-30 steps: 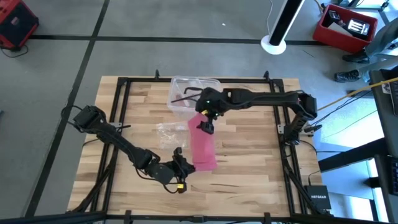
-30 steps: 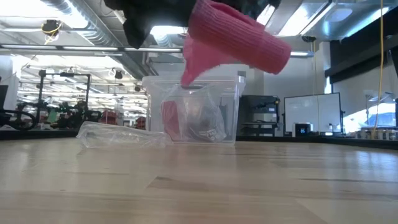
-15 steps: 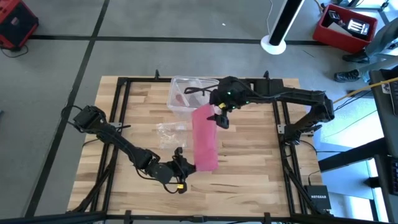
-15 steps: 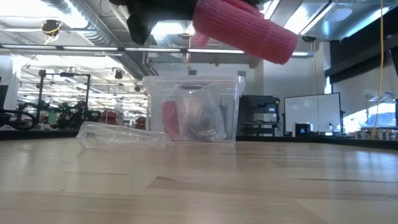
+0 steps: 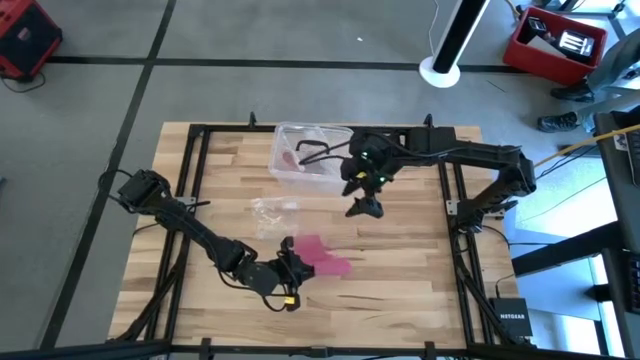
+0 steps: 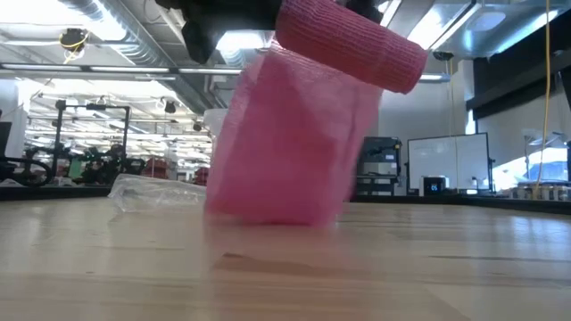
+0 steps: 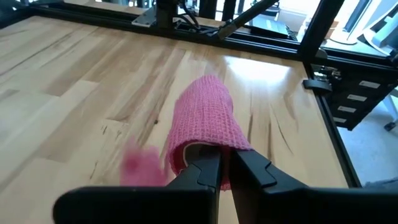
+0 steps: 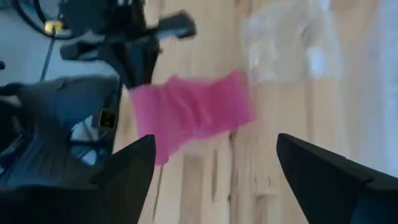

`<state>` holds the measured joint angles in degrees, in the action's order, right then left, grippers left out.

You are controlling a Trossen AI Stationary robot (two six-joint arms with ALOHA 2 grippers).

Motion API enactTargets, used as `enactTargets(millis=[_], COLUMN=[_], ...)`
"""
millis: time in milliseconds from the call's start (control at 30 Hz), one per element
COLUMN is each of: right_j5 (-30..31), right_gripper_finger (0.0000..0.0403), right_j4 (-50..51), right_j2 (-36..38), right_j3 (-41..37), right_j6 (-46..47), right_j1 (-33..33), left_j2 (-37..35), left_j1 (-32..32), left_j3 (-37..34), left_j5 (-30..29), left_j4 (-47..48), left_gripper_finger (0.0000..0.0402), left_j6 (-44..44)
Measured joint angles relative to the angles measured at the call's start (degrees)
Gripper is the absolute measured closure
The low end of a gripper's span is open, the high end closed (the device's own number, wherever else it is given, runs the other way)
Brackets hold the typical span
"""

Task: Roll bandage
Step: Roll the pink bandage

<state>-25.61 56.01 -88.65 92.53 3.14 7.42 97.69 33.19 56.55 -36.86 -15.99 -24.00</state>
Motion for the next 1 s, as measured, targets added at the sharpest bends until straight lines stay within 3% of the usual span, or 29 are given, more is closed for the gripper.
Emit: enactTargets(millis=[133,300,433,600,867,1000], right_j5=[11.0,10.2,12.5,19.9,29.0,29.6], right_gripper_finger=[0.0068,0.0068,0.0068,0.0068,0.0068,0.0068], right_j4=[-5.4,4.1,10.9,7.9,-8.4,-20.8], right_j2=[0.2,1.9,6.9,15.5,29.1,35.6], right_j3=[0.1,1.4,3.0,0.1,-17.3,-30.0], right_j6=[1.4,-0.6,0.0,-0.1,1.1,2.0], right_j1=[-1.2,-2.4,-3.6,-8.5,-14.8,-14.9], left_j2=[0.0,-0.2,-2.9,-9.3,-16.6,-17.8], left_j1=[-0.2,-0.3,0.2,-1.1,-5.3,-6.9], left_j3=[0.0,0.2,2.0,5.7,8.8,8.8], left_j5=[-0.8,-0.9,-4.4,-7.8,-8.1,-7.9], left_j4=[0.4,-1.6,-0.8,-1.5,-8.1,-14.0], left_gripper_finger=[0.0389,0.0389,0.0389,0.0389,0.0389,0.0389], left_j6=[0.4,3.7,14.2,31.5,56.0,61.4])
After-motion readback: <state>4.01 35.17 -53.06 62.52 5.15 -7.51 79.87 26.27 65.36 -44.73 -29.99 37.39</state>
